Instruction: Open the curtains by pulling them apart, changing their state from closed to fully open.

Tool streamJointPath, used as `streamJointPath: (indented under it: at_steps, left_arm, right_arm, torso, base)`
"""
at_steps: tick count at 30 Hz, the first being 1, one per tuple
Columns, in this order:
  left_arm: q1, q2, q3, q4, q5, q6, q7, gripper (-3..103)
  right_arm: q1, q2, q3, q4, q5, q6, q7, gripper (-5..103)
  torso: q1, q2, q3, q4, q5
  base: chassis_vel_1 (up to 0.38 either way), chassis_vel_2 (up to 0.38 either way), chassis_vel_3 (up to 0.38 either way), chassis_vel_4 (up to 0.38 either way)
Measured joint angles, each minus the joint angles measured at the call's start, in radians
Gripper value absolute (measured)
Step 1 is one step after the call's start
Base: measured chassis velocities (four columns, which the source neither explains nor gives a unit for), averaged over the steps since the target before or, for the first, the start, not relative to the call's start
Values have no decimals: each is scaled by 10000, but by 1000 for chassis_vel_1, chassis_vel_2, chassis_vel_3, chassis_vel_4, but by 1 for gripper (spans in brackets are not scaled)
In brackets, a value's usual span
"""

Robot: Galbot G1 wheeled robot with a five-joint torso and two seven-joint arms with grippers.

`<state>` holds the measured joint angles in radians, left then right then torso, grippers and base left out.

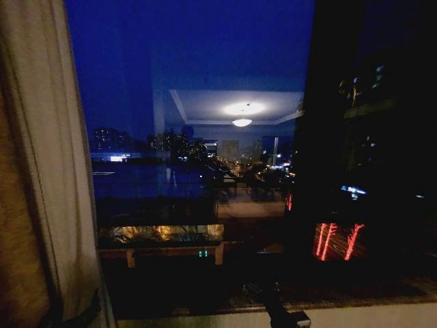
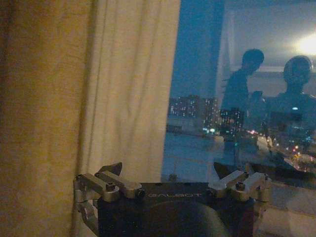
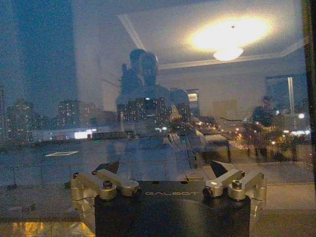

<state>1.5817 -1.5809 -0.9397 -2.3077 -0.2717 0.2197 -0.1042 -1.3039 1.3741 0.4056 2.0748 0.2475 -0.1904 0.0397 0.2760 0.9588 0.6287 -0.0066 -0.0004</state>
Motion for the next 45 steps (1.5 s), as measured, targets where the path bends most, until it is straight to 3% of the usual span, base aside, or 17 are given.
streamJointPath:
  at_steps: [20,45]
  left_arm:
    - [-10,367,-30,116,-92,-87,4,100]
    - [175,170,66,-70,19,-297,1,100]
  right_arm:
    - [-68,-2,196,240,-80,-57,14,100]
    - [-364,0,588,695,-61,-42,46,100]
  torso:
    - [-1,0,0,-1,2]
    - [-2,0,0,-3,3]
  base:
    - [-178,-186,187,187]
    - [-202,-223,196,219]
